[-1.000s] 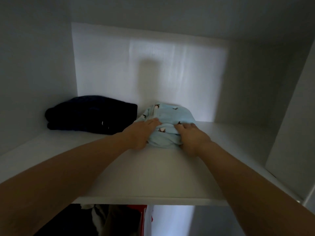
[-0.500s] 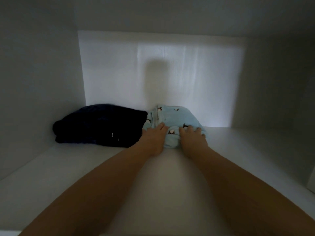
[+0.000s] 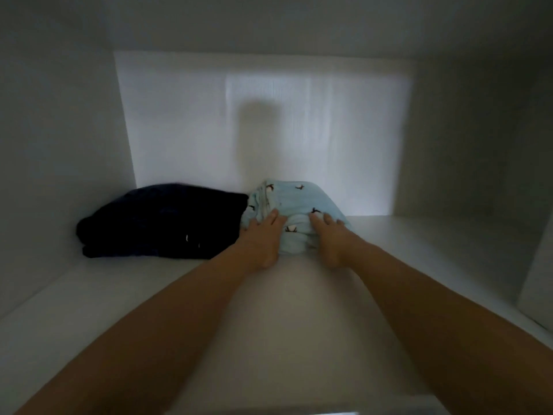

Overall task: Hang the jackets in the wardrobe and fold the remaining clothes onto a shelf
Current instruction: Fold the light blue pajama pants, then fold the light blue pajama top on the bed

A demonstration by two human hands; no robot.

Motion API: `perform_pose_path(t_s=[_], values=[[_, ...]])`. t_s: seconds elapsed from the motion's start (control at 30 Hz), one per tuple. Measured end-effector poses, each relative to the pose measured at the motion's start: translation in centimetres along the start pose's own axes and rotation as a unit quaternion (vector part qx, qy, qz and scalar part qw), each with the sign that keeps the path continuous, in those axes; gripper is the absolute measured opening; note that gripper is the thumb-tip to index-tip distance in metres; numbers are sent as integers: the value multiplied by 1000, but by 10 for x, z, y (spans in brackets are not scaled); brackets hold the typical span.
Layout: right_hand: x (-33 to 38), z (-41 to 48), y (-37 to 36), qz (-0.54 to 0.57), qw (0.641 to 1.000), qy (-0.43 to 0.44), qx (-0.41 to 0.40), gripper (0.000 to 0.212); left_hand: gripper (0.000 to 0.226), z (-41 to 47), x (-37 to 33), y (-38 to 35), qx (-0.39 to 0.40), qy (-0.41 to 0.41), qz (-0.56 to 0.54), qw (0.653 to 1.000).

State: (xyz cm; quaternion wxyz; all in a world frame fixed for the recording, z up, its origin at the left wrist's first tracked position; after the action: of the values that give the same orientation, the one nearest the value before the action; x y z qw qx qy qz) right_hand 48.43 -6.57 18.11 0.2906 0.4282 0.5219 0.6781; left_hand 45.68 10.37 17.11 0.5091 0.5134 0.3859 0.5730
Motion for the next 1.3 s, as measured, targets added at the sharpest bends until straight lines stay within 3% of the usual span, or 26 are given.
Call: perform_pose_path(t_s=[0.1,0.23,0.37,0.47,0.6,0.73,0.87,1.0,1.13,1.3], values=[[-2,-35,27,79,996,-9,-33,82,77,-20,-10,34,36,-2,28,999],[-5,-91,57,124,985,-27,-116,53,43,-60,-49,86,29,-16,-16,999],[-12,-157,76,154,962,-24,-223,45,46,-121,-101,121,-103,-45,-91,990],[-21,-214,77,180,945,-32,-270,52,45,-166,-138,130,-205,-83,-186,957],[-38,-297,80,213,904,-68,-365,41,38,-202,-179,121,-263,-89,-306,911],[-50,-368,69,229,870,-105,-423,32,37,-224,-226,100,-231,-119,-437,861],[-51,-435,46,189,855,-178,-448,31,24,-238,-276,80,-165,-200,-495,829],[-45,-508,3,121,823,-313,-457,50,25,-259,-323,50,-89,-301,-520,795],[-31,-591,-44,71,765,-484,-419,49,24,-309,-381,23,-6,-394,-533,749],[18,-709,-74,43,666,-621,-410,45,29,-415,-442,25,50,-551,-479,682]])
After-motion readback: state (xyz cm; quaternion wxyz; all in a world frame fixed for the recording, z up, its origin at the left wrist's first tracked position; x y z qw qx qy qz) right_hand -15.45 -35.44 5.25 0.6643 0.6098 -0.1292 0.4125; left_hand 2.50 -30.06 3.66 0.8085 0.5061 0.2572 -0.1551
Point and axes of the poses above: each hand's wrist, its own z-axis towards the middle knuckle, its own y-axis out of the back of the hand, x = y × z, the point moved 5 cm from there along z, towards the middle knuckle, and after that the axes turned 9 degrees about z, right-handed, at the moved point
